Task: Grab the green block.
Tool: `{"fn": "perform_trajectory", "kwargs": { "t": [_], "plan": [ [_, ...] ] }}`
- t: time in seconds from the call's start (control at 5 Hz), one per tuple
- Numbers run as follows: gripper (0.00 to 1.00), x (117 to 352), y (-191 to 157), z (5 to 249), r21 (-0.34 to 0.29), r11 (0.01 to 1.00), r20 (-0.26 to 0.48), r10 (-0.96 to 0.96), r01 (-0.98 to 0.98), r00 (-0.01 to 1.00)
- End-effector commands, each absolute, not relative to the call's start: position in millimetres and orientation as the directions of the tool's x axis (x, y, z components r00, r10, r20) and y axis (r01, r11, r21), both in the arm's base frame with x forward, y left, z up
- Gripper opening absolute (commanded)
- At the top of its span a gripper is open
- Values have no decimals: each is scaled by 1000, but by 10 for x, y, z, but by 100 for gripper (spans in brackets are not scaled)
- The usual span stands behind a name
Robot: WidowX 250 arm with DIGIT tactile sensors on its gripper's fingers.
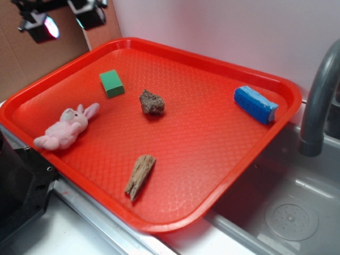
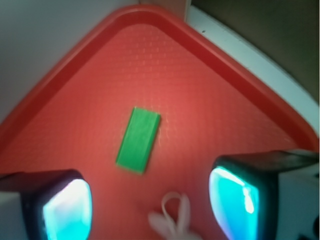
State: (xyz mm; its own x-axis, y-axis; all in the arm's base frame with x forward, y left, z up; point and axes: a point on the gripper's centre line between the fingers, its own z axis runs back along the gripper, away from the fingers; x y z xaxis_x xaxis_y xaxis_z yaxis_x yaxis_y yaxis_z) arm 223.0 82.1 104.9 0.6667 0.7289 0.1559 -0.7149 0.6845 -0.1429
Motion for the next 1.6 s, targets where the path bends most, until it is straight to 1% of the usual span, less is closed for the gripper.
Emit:
{"fn": "perform_trajectory", "kwargs": {
  "t": [0.0, 0.2, 0.4, 0.6, 0.8, 1.0, 1.2, 1.4],
  "plan": [
    [100, 2460, 958, 669, -59, 601, 130, 796, -797, 591],
    [100, 2553, 964, 457, -24, 583, 103, 810, -812, 578],
    [100, 2658, 905, 289, -5, 577, 95, 814, -817, 574],
    [75, 2621, 901, 245, -1, 574, 81, 816, -819, 572],
    [0, 2358, 902, 217, -17, 610, 51, 792, -792, 609],
    [0, 2250, 817, 641, -107, 782, -9, 617, -614, 787],
    [0, 2168, 734, 1121, -205, 899, 39, 402, -387, 915],
    [0, 2210, 589, 1625, -122, 946, 38, 306, -300, 951]
  ]
}}
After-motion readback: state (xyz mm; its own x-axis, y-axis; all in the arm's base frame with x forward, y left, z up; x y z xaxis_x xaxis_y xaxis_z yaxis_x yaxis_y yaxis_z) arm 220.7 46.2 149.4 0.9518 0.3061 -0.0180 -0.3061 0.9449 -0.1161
